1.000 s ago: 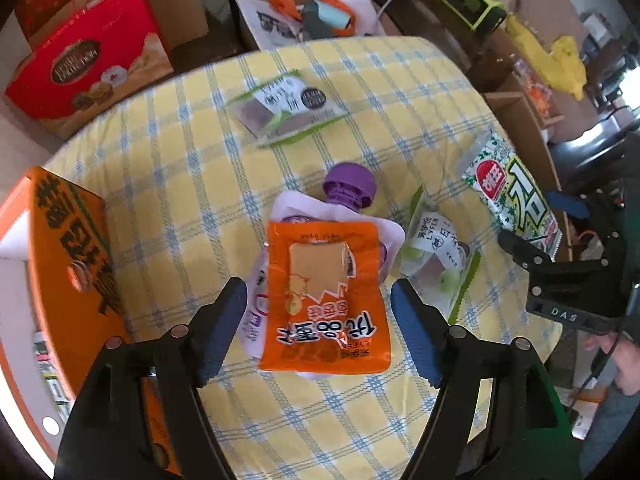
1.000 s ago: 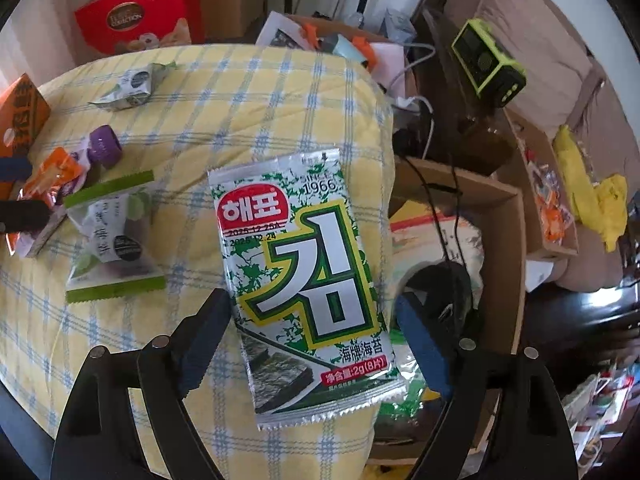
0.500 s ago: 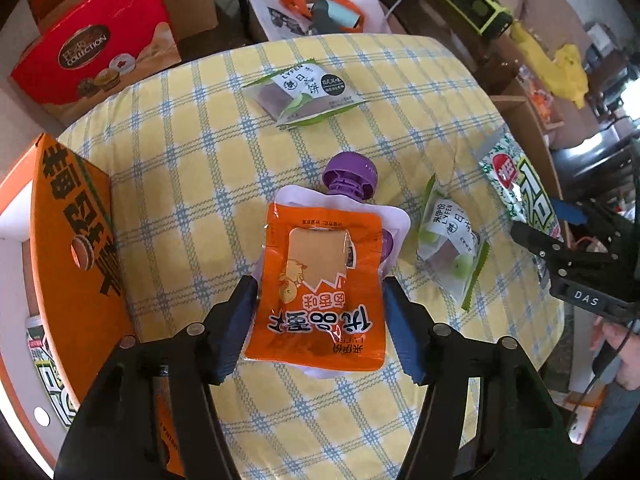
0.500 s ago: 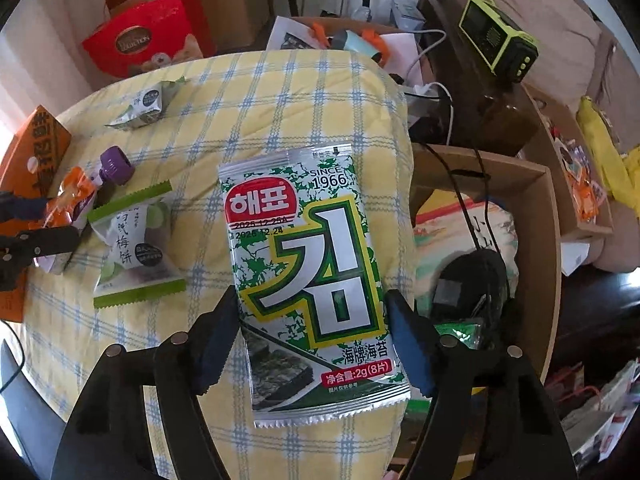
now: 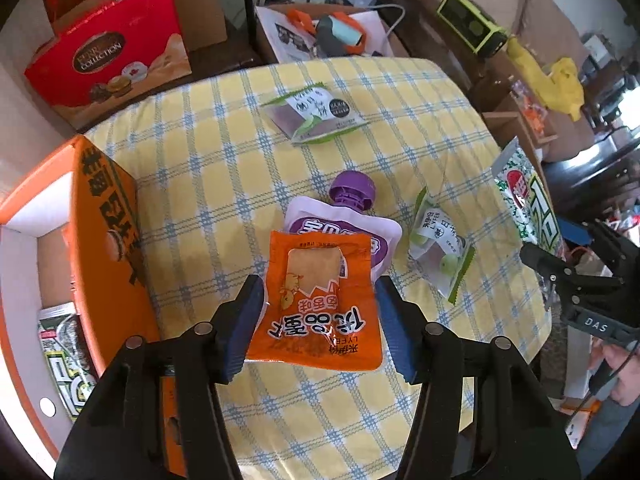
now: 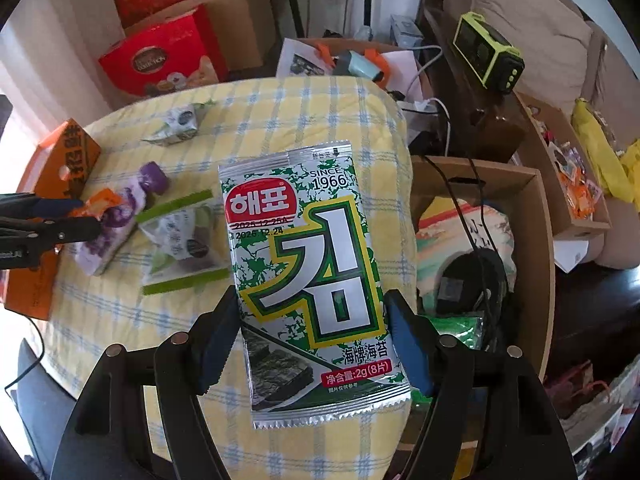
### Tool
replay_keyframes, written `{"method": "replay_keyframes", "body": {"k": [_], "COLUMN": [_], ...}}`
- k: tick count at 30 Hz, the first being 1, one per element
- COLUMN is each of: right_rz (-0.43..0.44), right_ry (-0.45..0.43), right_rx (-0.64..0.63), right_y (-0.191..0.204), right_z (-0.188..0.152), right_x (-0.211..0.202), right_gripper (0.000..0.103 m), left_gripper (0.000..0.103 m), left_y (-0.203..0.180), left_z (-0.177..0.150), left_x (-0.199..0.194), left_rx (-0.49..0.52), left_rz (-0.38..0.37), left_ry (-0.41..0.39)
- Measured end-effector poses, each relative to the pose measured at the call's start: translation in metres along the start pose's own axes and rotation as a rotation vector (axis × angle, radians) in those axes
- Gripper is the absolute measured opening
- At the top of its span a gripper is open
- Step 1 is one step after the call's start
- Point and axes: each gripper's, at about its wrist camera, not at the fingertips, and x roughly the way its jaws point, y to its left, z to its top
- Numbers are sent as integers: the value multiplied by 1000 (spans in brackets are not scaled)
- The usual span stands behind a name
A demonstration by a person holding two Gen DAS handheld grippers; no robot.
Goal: Organize objects
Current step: 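Lift the orange packet with the left gripper while the right lifts the seaweed packet, then carry the orange packet with the left gripper over the orange box and release it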
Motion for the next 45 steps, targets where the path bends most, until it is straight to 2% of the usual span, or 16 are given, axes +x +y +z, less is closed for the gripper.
{"method": "replay_keyframes", "body": {"k": [2,6,12,14,21,25,33,40,45], "right_rz": [9,30,73,78,90,87,118,155,202], "right_ry": [-8,-26,-27,-21,-17,-25,-42,-52,-52], "right_rx": [-13,-30,-59,-66,-73,-86,-105,-142,-158], "right_y": [6,22,46,51,54,59,84,123,152], "right_z": [2,6,6,4,2,3,14,31,43], "right_x": [-6,-18,-24,-22,-20,-25,-37,-46,-47], "right_gripper": [73,73,73,73,73,73,73,73,73], "left_gripper": [48,47,58,65,59,58,58,58,58], "left_y": [3,6,5,6,16,17,32,73,108], "left_z": [0,-4,-13,-14,-13,-17,-17,-22,-26], "left_x": [-6,-8,8,12,13,0,-37,-82,-101], "left_rx": [-2,-4,6,7,-28,-16,-39,-93,-144], "left_rz": [-6,-9,-16,-10,-9,12,-18,-8,19], "left_ry": [-7,0,20,33,25,1,-61,-132,-161]}}
